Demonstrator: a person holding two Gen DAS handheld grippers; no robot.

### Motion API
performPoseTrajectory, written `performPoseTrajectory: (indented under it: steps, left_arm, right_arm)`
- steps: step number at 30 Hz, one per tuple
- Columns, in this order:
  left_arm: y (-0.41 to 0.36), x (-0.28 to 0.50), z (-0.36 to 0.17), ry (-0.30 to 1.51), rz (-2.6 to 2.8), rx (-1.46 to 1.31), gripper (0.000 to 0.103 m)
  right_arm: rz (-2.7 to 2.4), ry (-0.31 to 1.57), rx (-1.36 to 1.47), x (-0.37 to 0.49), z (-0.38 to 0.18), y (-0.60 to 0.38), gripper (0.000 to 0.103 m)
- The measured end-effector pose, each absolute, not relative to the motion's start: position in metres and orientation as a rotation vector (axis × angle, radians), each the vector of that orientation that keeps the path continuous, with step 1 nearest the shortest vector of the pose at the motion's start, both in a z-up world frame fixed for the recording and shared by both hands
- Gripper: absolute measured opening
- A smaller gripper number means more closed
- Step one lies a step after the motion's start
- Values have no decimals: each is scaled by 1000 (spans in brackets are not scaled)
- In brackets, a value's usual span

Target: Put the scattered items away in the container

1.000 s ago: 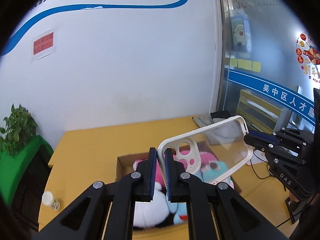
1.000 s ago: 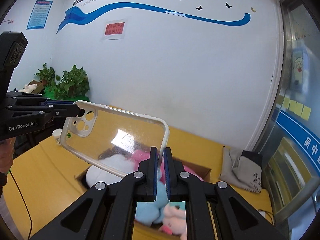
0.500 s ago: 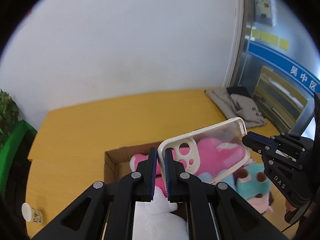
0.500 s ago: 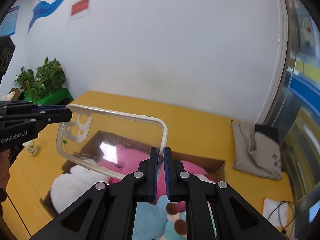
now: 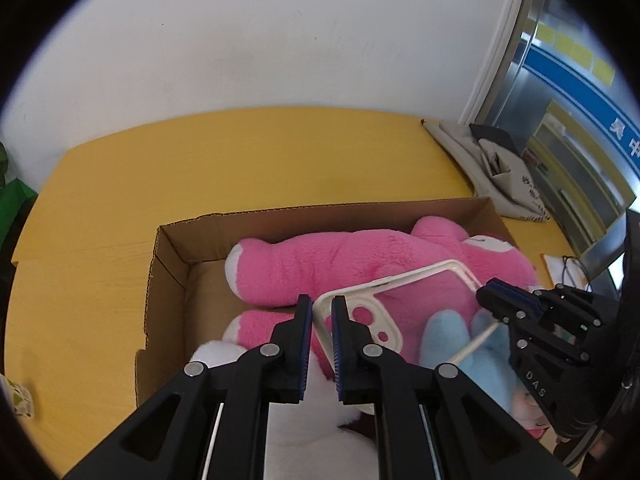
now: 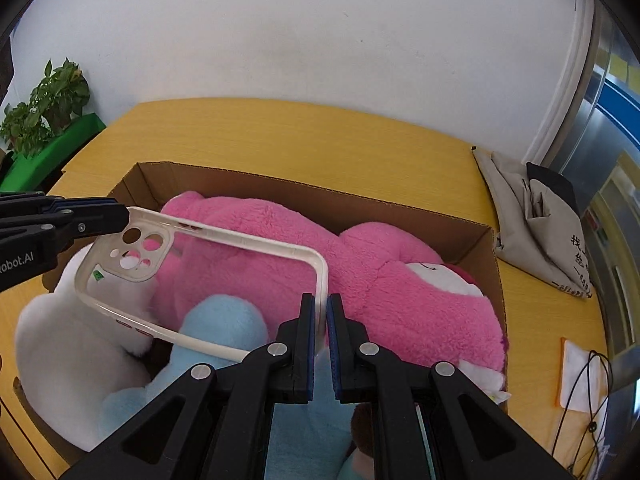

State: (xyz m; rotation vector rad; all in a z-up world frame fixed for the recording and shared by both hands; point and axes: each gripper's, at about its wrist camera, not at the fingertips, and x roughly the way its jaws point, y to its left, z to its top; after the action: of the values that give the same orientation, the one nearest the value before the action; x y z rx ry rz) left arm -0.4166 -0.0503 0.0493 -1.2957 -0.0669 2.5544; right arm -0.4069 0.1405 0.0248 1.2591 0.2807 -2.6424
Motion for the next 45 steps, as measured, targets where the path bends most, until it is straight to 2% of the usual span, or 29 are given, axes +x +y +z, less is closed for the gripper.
performPoseTrajectory:
  steps: [1,2,3,4,5,6,8,9,12,14,25,34,41,45]
  left_arm:
    - [-51,-412,54,-73,2564,-1278,16]
    - [-52,-406,60,-65,2582,-1257,21]
    - [-52,-400,66,-48,2609,-1235,32]
    - [-53,-391,73,-30,2642,-1208,43]
    - [-55,-382,81,-18,2673,-1178,48]
    - [-57,-371,88,-13,2698,-1147,53]
    - [-59,-344,102,2,2728,-1085,55]
    - [-59,-328,108,18,2742,-1053,57]
    - [-57,-281,120,72,2809,-968,71]
    - [-56,-247,124,95,2847,-919,76]
    - [-48,-127,99,-2,2885,-895,77]
    - [-41,-95,78,-75,2864,-960,77]
    - [-28,-80,77,-70,2854,-957,77]
    - [-22,-76,72,-69,2845,-978,77]
  right_arm:
    - [-2651,269,1252,-404,27,144,16]
    - [-2665,253,1238,-399,30,148,34]
    - [-2682,238,1220,-394,35,151,56]
    - [-2700,221,1195,-387,41,153,65]
    - [-2715,203,1165,-377,49,155,75]
    - [-2723,191,1136,-366,55,157,78]
    - [-2729,180,1074,-339,69,160,82]
    - [-2730,180,1056,-326,74,160,87]
    - [-2749,178,991,-282,86,163,96]
    - [-2752,169,969,-254,89,163,98]
    - [-2812,129,962,-134,70,166,99]
    - [-2827,170,948,-90,67,174,99]
    - [-2825,31,980,-82,68,195,100]
    - [-2848,36,997,-78,64,200,100]
